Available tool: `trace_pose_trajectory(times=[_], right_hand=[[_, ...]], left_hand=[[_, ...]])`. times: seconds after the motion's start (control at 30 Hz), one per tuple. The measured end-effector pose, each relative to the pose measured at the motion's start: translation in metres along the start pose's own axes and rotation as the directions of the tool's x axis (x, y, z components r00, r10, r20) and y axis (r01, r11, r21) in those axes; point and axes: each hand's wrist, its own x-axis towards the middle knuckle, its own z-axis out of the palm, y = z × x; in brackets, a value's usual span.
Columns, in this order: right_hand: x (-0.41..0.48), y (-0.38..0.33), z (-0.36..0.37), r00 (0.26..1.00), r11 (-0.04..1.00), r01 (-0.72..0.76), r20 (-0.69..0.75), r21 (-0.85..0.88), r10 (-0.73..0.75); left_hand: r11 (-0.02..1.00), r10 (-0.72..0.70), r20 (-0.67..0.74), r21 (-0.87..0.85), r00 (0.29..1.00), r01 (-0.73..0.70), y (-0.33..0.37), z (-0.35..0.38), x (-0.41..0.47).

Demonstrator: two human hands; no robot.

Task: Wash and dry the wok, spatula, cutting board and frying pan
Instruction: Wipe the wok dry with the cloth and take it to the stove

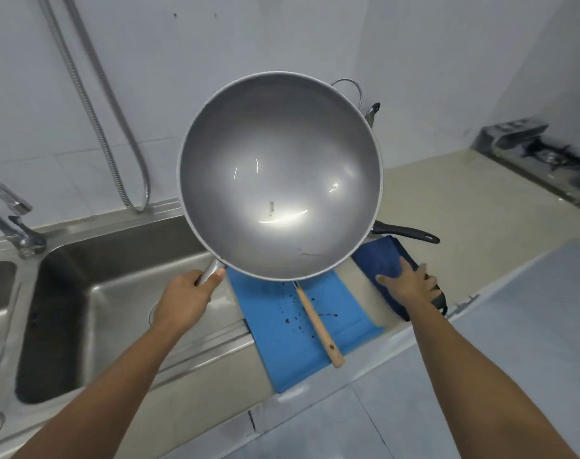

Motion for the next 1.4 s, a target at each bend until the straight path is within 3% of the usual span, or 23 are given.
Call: trace_pose_trajectory(times=[0.13, 0.27, 0.4, 0.43, 0.5, 0.57, 0.67, 0.8, 0.93, 1.03, 1.2, 1.33, 1.4], right_hand=[[0.012, -0.001, 0.018, 0.986, 0.998, -0.060, 0.156, 0.016, 0.057], [0.018, -0.001, 0.035, 0.998, 0.995, -0.060, 0.007, -0.082, 0.060], [0.019, 0.005, 0.038, 0.983, 0.980, 0.005, -0.181, -0.198, -0.041], [0.022, 0.009, 0.037, 0.973, 0.989, 0.025, -0.224, -0.146, -0.058], [0.019, 0.010, 0.026, 0.974, 0.983, 0.034, -0.227, 0.182, 0.009], [0.007, -0.003, 0.010, 0.972, 0.850, 0.006, -0.204, 0.527, 0.119], [-0.028, -0.036, -0.018, 0.945, 0.626, 0.085, -0.261, 0.775, 0.196], [-0.098, -0.084, -0.045, 0.928, 0.364, 0.302, -0.359, 0.881, 0.098], [-0.176, -0.134, -0.048, 0.900, 0.235, 0.436, -0.419, 0.869, -0.119], [-0.216, -0.174, -0.024, 0.887, 0.243, 0.428, -0.352, 0.871, -0.301], [-0.282, -0.224, 0.057, 0.832, 0.441, 0.376, -0.087, 0.815, -0.547], [-0.347, -0.249, 0.132, 0.660, 0.567, 0.409, 0.197, 0.715, -0.725], [-0.377, -0.260, 0.167, 0.537, 0.600, 0.457, 0.333, 0.657, -0.775]], left_hand=[[1.000, -0.017, 0.033, -0.007, 0.999, 0.017, 0.004, 0.018, -0.001], [0.999, -0.045, 0.039, 0.008, 0.998, 0.045, 0.004, 0.024, -0.003], [0.996, -0.089, 0.049, -0.019, 0.995, 0.090, 0.004, 0.026, -0.004], [0.994, -0.100, 0.050, -0.035, 0.994, 0.102, 0.003, 0.027, -0.005], [0.992, -0.112, 0.051, -0.060, 0.992, 0.115, 0.001, 0.026, -0.007], [0.989, -0.117, 0.050, -0.079, 0.992, 0.121, -0.001, 0.025, -0.010], [0.981, -0.141, 0.048, -0.131, 0.989, 0.146, -0.008, 0.017, -0.016], [0.979, -0.147, 0.044, -0.137, 0.988, 0.152, -0.029, -0.011, -0.031], [0.981, -0.166, 0.004, -0.102, 0.986, 0.165, -0.060, -0.060, -0.053], [0.978, -0.206, -0.018, -0.038, 0.978, 0.205, -0.090, -0.097, -0.076], [0.964, -0.262, -0.029, 0.029, 0.965, 0.263, -0.147, -0.142, -0.123], [0.938, -0.347, -0.031, -0.008, 0.937, 0.347, -0.188, -0.168, -0.150], [0.924, -0.382, -0.022, -0.028, 0.924, 0.381, -0.206, -0.180, -0.159]])
